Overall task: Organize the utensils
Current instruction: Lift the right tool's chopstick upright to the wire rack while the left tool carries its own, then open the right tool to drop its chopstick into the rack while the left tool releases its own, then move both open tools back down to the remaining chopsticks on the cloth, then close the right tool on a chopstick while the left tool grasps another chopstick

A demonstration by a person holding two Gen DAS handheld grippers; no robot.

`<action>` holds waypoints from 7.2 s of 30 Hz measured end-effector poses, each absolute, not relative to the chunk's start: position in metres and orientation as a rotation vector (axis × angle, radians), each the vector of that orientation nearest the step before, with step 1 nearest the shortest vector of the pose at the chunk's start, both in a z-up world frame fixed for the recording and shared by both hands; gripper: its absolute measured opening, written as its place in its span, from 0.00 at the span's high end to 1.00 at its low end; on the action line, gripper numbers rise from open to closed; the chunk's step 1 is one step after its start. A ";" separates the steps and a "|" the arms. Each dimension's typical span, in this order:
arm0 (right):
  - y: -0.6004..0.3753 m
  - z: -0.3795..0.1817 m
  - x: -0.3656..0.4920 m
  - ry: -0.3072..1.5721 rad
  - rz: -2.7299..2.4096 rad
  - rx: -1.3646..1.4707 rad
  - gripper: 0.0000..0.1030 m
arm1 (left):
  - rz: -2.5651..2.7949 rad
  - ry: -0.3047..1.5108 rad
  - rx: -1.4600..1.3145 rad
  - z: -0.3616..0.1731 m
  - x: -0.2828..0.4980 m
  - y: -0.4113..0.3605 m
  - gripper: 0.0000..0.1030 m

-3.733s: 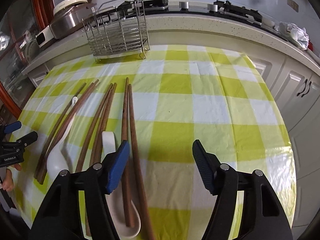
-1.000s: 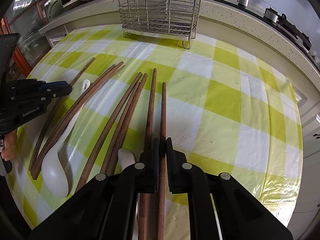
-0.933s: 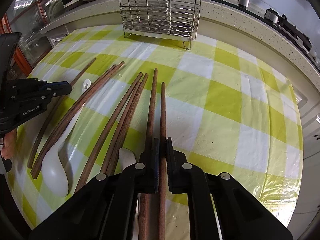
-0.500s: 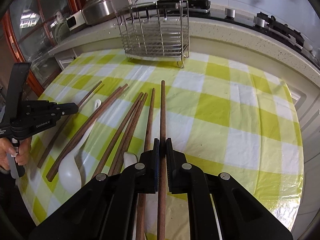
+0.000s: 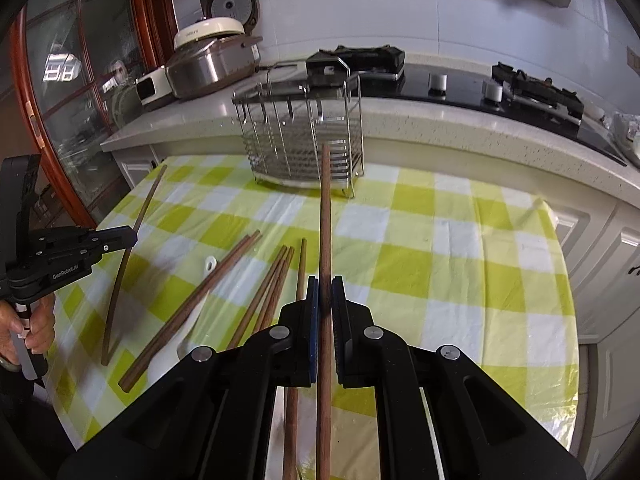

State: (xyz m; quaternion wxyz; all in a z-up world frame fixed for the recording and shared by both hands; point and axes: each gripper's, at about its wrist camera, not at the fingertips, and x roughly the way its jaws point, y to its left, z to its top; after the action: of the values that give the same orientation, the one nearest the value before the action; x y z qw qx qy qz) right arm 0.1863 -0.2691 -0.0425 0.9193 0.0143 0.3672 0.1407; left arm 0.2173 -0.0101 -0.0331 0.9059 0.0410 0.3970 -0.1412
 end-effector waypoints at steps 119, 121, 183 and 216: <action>-0.267 0.030 0.283 0.538 0.208 0.107 0.32 | -0.137 0.550 0.065 0.033 0.315 -0.017 0.21; -0.273 0.020 0.265 0.553 0.208 0.114 0.32 | -0.162 0.559 0.088 0.023 0.296 -0.014 0.17; -0.226 -0.122 0.229 0.915 0.329 -0.170 0.91 | -0.193 0.790 0.065 -0.083 0.201 -0.004 0.10; -0.293 -0.120 0.200 0.861 0.289 0.021 0.91 | -0.269 0.899 0.153 -0.102 0.242 -0.060 0.54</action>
State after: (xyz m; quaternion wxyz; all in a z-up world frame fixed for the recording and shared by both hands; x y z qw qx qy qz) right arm 0.2000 -0.2925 -0.1199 0.8986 0.0101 0.4158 0.1396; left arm 0.2417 -0.0603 -0.1025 0.8891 0.0739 0.4328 -0.1294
